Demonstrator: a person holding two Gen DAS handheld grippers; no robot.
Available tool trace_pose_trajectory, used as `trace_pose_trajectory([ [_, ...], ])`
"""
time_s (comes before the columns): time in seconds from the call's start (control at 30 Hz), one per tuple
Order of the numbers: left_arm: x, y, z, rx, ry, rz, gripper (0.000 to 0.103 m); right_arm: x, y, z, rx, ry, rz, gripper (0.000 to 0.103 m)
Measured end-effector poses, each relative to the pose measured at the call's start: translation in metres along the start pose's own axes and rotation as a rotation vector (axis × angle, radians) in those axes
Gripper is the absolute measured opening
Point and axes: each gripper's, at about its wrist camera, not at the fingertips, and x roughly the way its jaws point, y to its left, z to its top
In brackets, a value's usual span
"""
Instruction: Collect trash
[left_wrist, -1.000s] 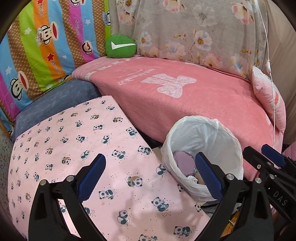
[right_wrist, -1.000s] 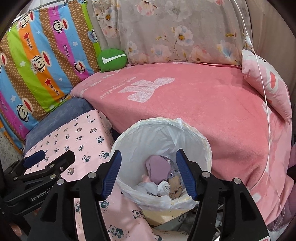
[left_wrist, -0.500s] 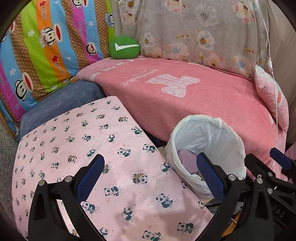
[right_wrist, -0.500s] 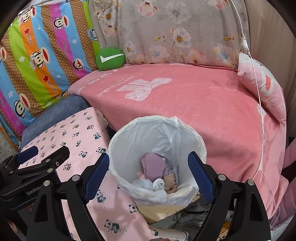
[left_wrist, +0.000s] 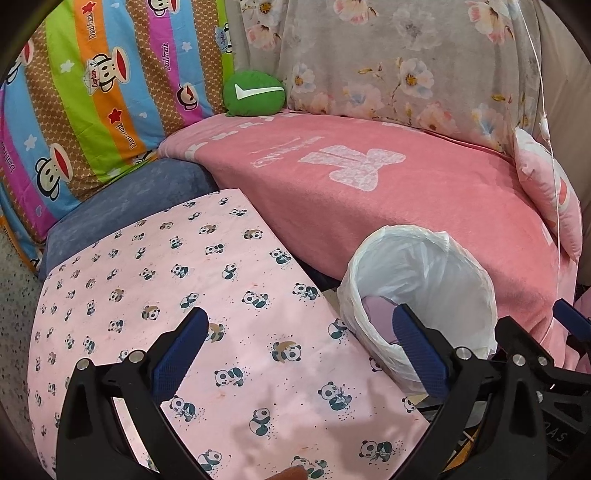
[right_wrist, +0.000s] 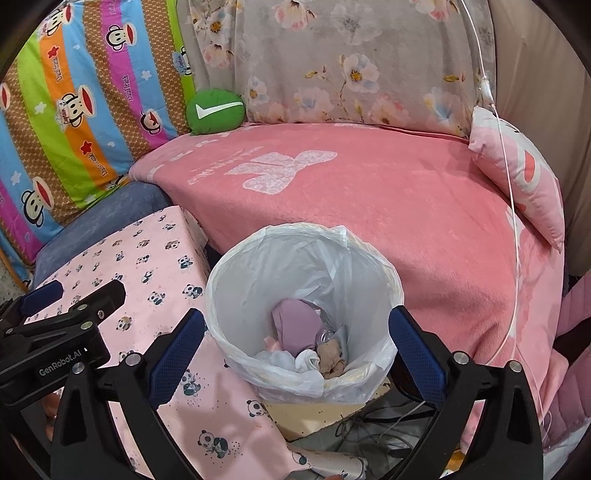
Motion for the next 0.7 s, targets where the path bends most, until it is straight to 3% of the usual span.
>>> trace_pose_trajectory([
  [0.7, 0.0061, -0.0054, -0.0095, -0.023, 0.029, 0.026, 0.096, 0.0039, -0.0081, -0.0074, -0.019, 0.026, -0.035, 0.098],
])
